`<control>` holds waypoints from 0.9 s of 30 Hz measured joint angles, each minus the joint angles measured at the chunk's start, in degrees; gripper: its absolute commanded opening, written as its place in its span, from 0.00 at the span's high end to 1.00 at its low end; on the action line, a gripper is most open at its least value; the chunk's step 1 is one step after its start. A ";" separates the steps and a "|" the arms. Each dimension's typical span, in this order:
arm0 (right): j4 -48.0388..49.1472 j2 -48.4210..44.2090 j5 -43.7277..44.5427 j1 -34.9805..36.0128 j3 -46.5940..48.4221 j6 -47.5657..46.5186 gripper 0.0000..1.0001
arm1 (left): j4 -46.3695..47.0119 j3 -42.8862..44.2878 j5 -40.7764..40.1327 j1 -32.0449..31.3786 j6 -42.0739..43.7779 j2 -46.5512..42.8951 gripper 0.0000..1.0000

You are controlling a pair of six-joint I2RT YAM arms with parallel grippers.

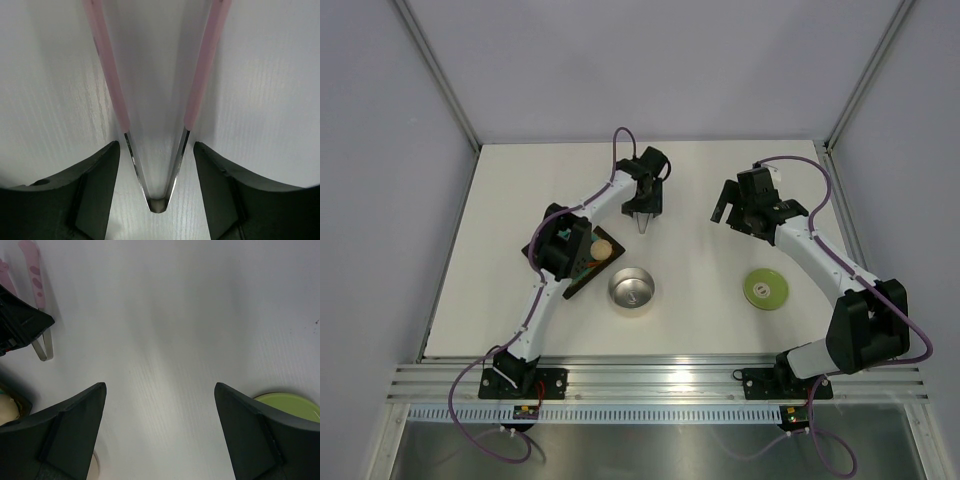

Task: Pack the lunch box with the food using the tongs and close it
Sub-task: Pick up the clamp at the center of the board.

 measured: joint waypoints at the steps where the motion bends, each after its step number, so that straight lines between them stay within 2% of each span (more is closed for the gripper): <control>1: 0.00 -0.02 0.00 0.00 0.00 0.00 0.03 | -0.02 0.11 0.09 0.13 0.07 0.00 0.37; 18: 0.20 -0.02 -0.72 0.00 0.00 0.46 0.03 | 1.25 -1.55 1.09 0.15 0.33 -0.61 0.38; 21: 0.68 -0.02 -1.46 0.00 -0.02 0.61 0.03 | 1.53 -2.19 0.87 -0.11 0.63 -0.92 0.48; 22: 0.87 -0.02 -1.57 0.00 -0.02 0.68 0.03 | 1.53 -2.19 0.85 -0.15 0.72 -0.92 0.53; 23: 1.03 -0.02 -1.79 0.00 -0.04 0.74 0.03 | 1.53 -2.19 0.83 -0.20 0.85 -0.92 0.63; 27: 1.27 -0.02 -1.95 0.00 -0.42 0.92 0.03 | 1.75 -2.25 0.92 -0.22 1.36 -0.92 0.77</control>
